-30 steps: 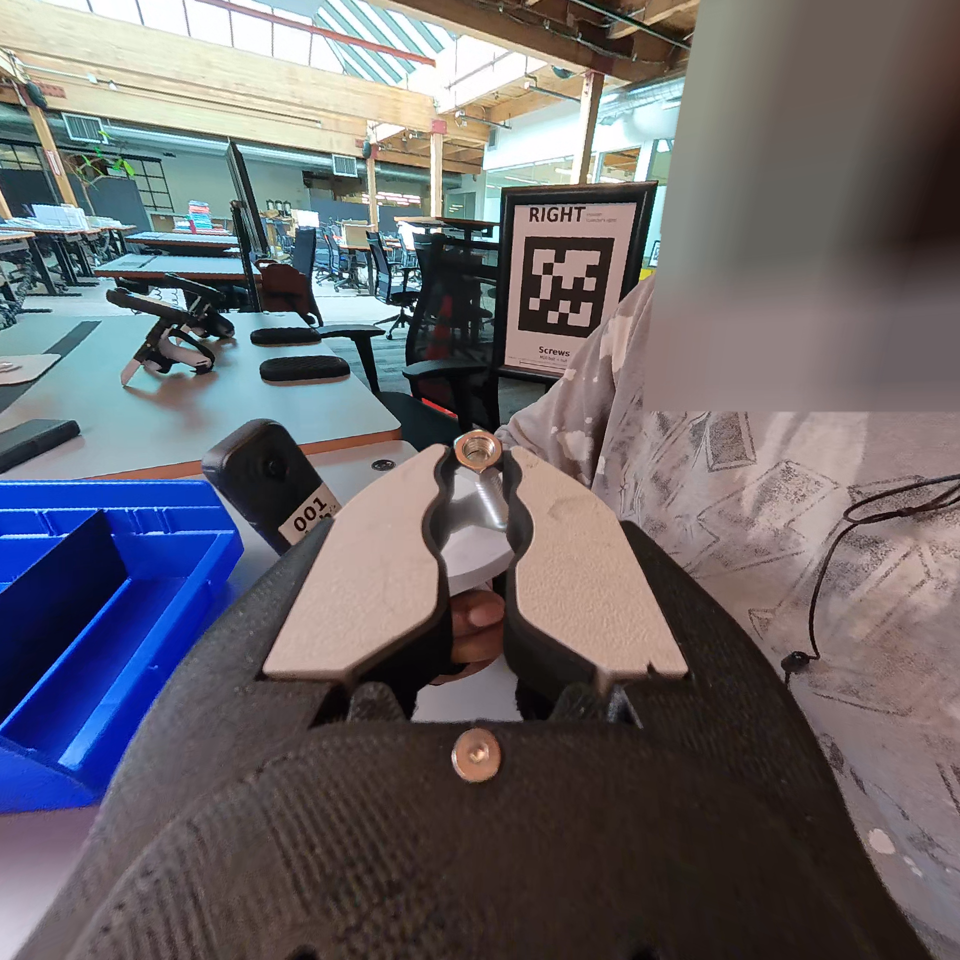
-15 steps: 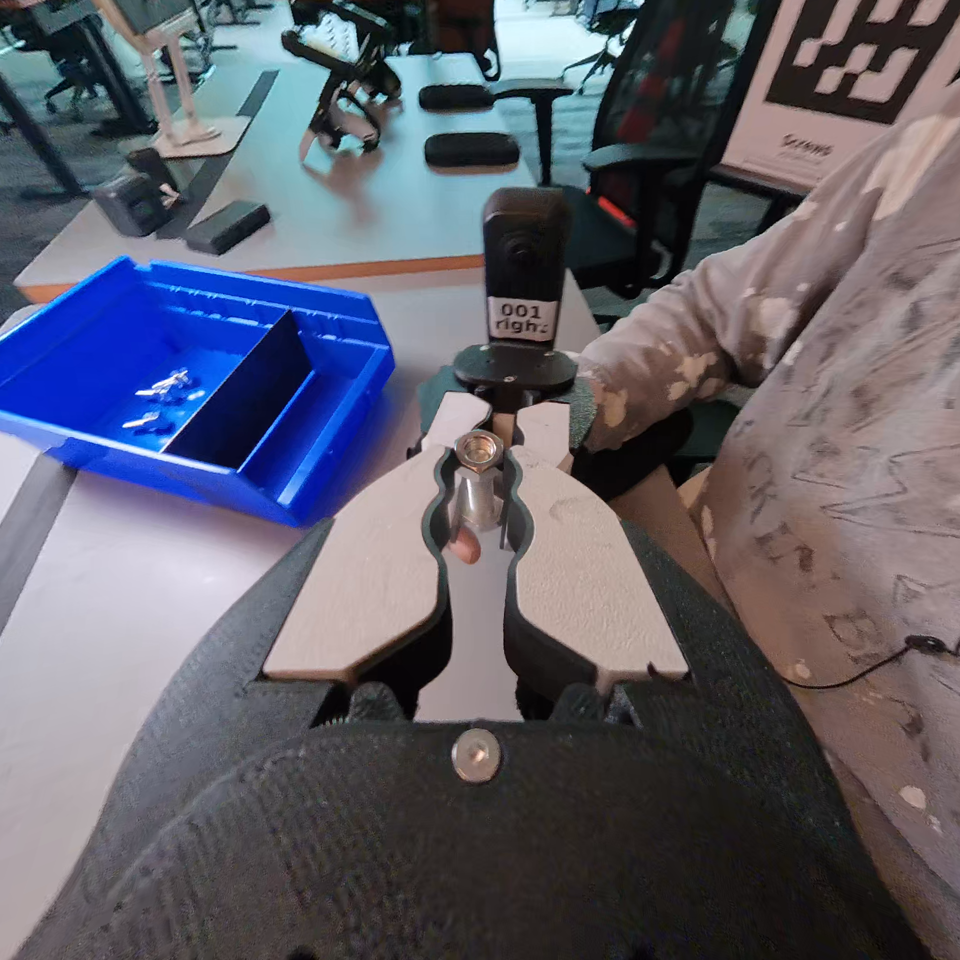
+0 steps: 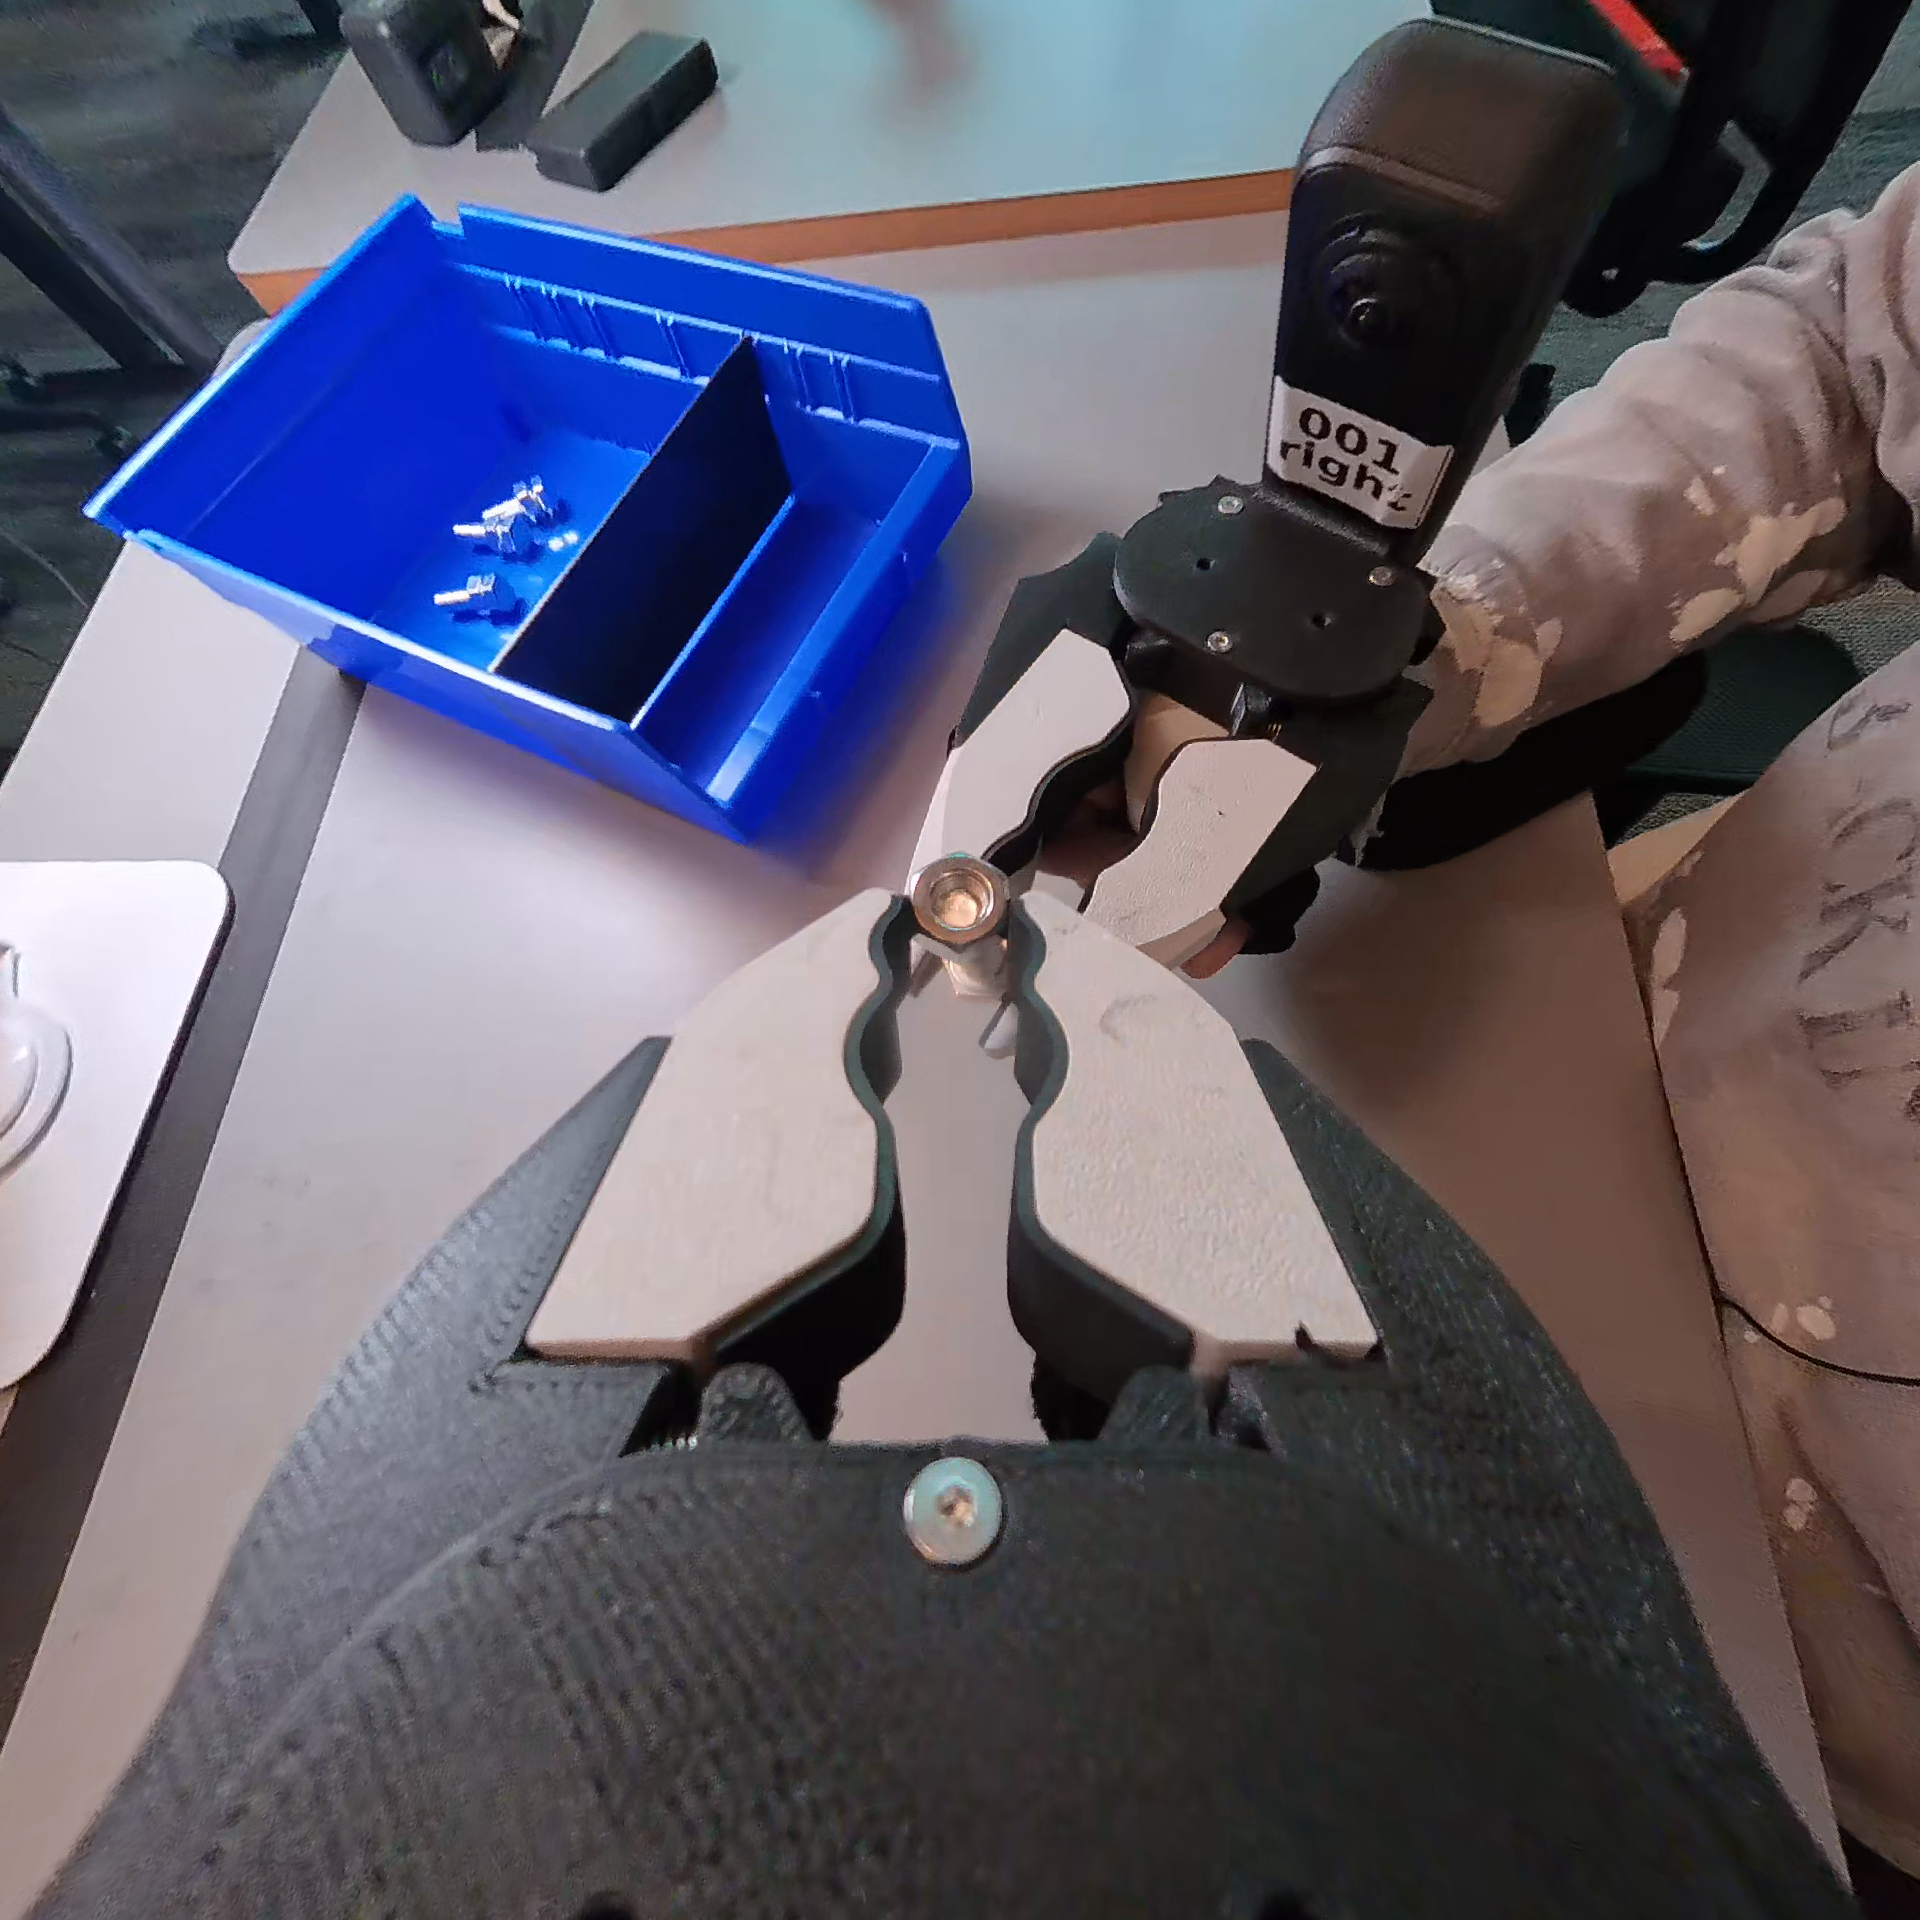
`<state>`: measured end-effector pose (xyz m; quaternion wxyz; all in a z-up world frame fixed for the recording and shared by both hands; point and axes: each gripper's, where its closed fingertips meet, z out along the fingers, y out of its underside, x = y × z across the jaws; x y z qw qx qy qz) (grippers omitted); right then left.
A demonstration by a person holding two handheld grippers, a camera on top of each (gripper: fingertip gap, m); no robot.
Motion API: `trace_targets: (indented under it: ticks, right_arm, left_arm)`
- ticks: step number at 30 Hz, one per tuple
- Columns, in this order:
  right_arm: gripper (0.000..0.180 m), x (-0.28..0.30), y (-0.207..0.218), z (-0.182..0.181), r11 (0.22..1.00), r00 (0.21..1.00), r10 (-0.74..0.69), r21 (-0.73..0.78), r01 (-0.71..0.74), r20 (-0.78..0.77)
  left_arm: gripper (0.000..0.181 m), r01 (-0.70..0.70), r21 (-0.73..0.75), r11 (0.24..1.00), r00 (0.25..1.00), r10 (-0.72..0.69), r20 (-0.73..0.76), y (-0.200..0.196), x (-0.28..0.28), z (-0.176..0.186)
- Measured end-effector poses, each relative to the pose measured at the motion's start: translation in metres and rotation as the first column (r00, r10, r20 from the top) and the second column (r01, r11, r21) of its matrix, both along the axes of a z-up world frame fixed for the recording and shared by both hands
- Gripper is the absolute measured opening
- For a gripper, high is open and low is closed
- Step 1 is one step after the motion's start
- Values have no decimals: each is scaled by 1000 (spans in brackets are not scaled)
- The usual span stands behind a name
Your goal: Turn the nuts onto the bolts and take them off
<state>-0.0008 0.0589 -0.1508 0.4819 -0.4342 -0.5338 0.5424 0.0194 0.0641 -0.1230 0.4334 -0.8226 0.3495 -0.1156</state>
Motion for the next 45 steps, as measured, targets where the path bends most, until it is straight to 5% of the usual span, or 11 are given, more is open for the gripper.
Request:
trace_targets:
  ticks: [10,22,32,37,45]
  right_arm:
    - [18,-1,-2,-4,1000,1000,17,-24,-17,3]
    - [18,13,-37,2,935,938,333,-100,-341,-92]
    - [18,16,-44,6,913,918,380,-114,-392,-112]
    - [18,13,-29,9,941,946,297,-130,-313,-126]
    - [18,8,-1,15,975,982,127,-165,-150,-137]
  left_arm:
    - [18,0,-52,999,999,2,42,-1,-2,-5]
    - [19,257,-104,961,966,-254,37,-31,11,-1]
    - [25,312,-129,941,950,-309,43,-40,13,0]
    - [31,210,14,978,965,-209,155,-29,12,16]
    - [33,-220,286,933,872,56,486,-1,-7,25]
